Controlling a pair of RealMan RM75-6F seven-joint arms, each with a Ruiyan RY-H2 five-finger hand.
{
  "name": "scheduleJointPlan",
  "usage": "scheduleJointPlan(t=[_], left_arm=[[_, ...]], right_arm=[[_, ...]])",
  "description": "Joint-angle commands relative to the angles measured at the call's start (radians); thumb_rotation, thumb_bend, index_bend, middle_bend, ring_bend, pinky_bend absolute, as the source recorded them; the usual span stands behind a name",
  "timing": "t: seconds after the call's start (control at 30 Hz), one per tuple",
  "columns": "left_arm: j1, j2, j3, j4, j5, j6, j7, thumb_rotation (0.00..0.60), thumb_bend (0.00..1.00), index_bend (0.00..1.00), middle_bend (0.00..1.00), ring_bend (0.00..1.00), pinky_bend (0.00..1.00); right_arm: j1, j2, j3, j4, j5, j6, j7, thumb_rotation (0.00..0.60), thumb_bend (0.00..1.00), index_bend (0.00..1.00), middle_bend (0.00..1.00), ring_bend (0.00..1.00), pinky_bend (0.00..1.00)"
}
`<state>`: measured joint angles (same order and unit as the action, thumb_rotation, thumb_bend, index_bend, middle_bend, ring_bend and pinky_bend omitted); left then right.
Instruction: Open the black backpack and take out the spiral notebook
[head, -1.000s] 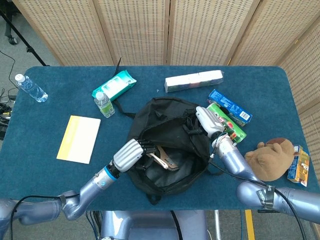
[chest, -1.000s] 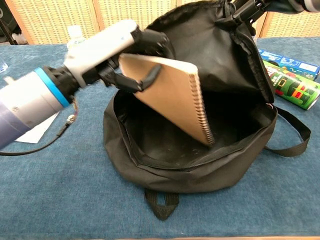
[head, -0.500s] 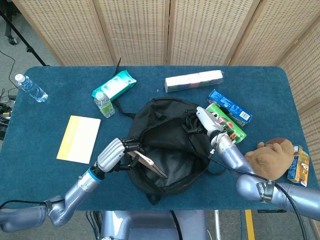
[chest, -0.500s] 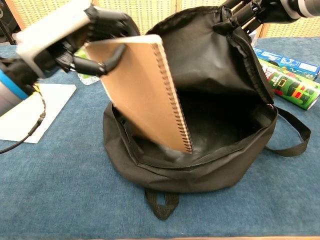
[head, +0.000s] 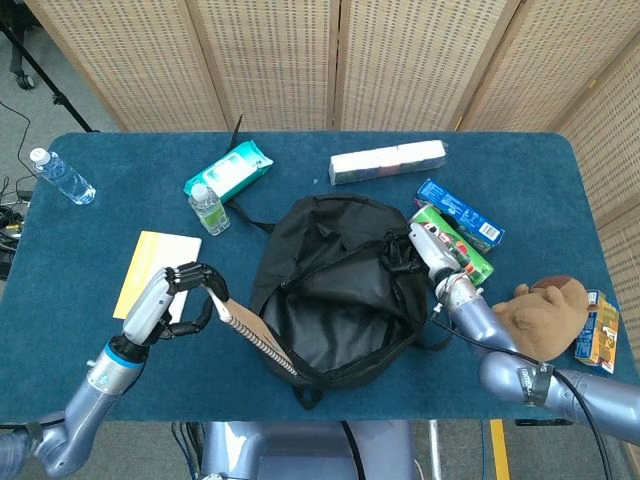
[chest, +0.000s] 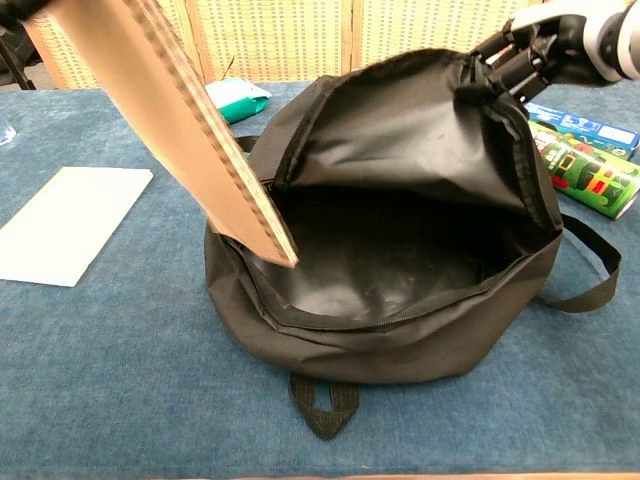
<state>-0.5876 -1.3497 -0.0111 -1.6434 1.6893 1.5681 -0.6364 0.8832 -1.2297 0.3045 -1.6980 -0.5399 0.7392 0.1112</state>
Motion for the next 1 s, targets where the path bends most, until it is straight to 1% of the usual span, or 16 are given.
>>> scheduleJointPlan(t=[0.03, 0.17, 0.27, 0.37, 0.5, 0.57, 0.63, 0.8, 0.83, 0.87, 0.9, 0.93, 0.97, 1.0], left_arm=[[0.029, 0.105, 0.001, -0.087, -0.034, -0.007, 0.01, 0.6, 0.6, 0.81, 0.62, 0.45, 0.55], [0.047, 0.221, 0.005, -0.167, -0.091, -0.042, -0.044, 0.6, 0.6, 0.81, 0.62, 0.45, 0.55], [0.05, 0.309, 0.007, -0.194, -0.153, -0.107, -0.072, 0.6, 0.6, 0.82, 0.62, 0.45, 0.55], [0.045, 0.359, 0.011, -0.183, -0.209, -0.183, -0.094, 0.6, 0.6, 0.82, 0.62, 0.45, 0.56], [0.033, 0.399, 0.025, -0.137, -0.277, -0.308, -0.085, 0.6, 0.6, 0.82, 0.62, 0.45, 0.56], [0.028, 0.403, 0.029, -0.106, -0.309, -0.365, -0.082, 0.6, 0.6, 0.82, 0.62, 0.45, 0.56], [0.026, 0.392, 0.028, -0.077, -0.338, -0.401, -0.073, 0.6, 0.6, 0.82, 0.62, 0.45, 0.56], [0.021, 0.296, 0.003, 0.045, -0.44, -0.471, 0.03, 0.6, 0.59, 0.82, 0.62, 0.45, 0.56], [0.019, 0.279, -0.001, 0.063, -0.454, -0.481, 0.048, 0.6, 0.58, 0.82, 0.6, 0.44, 0.55], [0.017, 0.261, -0.005, 0.081, -0.467, -0.489, 0.065, 0.6, 0.57, 0.8, 0.55, 0.42, 0.55], [0.016, 0.236, -0.014, 0.104, -0.483, -0.495, 0.085, 0.6, 0.54, 0.72, 0.39, 0.32, 0.53], [0.017, 0.22, -0.019, 0.119, -0.493, -0.498, 0.098, 0.6, 0.5, 0.57, 0.2, 0.18, 0.45], [0.017, 0.199, -0.026, 0.136, -0.503, -0.501, 0.108, 0.6, 0.47, 0.45, 0.09, 0.1, 0.38], [0.018, 0.187, -0.031, 0.145, -0.506, -0.504, 0.109, 0.6, 0.43, 0.28, 0.01, 0.02, 0.28]], right_arm=[[-0.024, -0.016, -0.028, 0.016, -0.046, 0.012, -0.006, 0.6, 0.72, 0.63, 0.69, 0.6, 0.72], [-0.054, -0.047, -0.047, 0.043, -0.093, 0.022, 0.015, 0.6, 0.72, 0.63, 0.69, 0.6, 0.72], [-0.078, -0.072, -0.066, 0.062, -0.141, 0.022, 0.028, 0.6, 0.72, 0.63, 0.69, 0.6, 0.72], [-0.103, -0.094, -0.087, 0.067, -0.204, 0.04, 0.03, 0.6, 0.72, 0.63, 0.69, 0.6, 0.72], [-0.144, -0.123, -0.123, 0.069, -0.325, 0.07, 0.041, 0.6, 0.72, 0.63, 0.69, 0.6, 0.72], [-0.161, -0.135, -0.134, 0.072, -0.375, 0.076, 0.057, 0.6, 0.72, 0.63, 0.69, 0.6, 0.72], [-0.17, -0.143, -0.141, 0.075, -0.41, 0.078, 0.067, 0.6, 0.72, 0.63, 0.69, 0.6, 0.72], [-0.189, -0.158, -0.152, 0.086, -0.487, 0.086, 0.088, 0.6, 0.72, 0.63, 0.69, 0.6, 0.72], [-0.191, -0.158, -0.153, 0.086, -0.496, 0.086, 0.09, 0.6, 0.72, 0.63, 0.69, 0.6, 0.72], [-0.193, -0.158, -0.154, 0.085, -0.504, 0.087, 0.091, 0.6, 0.72, 0.63, 0.69, 0.6, 0.72], [-0.196, -0.157, -0.156, 0.084, -0.517, 0.089, 0.093, 0.6, 0.72, 0.63, 0.69, 0.6, 0.72], [-0.198, -0.156, -0.157, 0.083, -0.525, 0.09, 0.093, 0.6, 0.7, 0.63, 0.68, 0.6, 0.72], [-0.201, -0.155, -0.159, 0.081, -0.538, 0.093, 0.093, 0.6, 0.64, 0.62, 0.65, 0.59, 0.72], [-0.203, -0.153, -0.16, 0.08, -0.549, 0.096, 0.093, 0.6, 0.53, 0.6, 0.6, 0.56, 0.72]])
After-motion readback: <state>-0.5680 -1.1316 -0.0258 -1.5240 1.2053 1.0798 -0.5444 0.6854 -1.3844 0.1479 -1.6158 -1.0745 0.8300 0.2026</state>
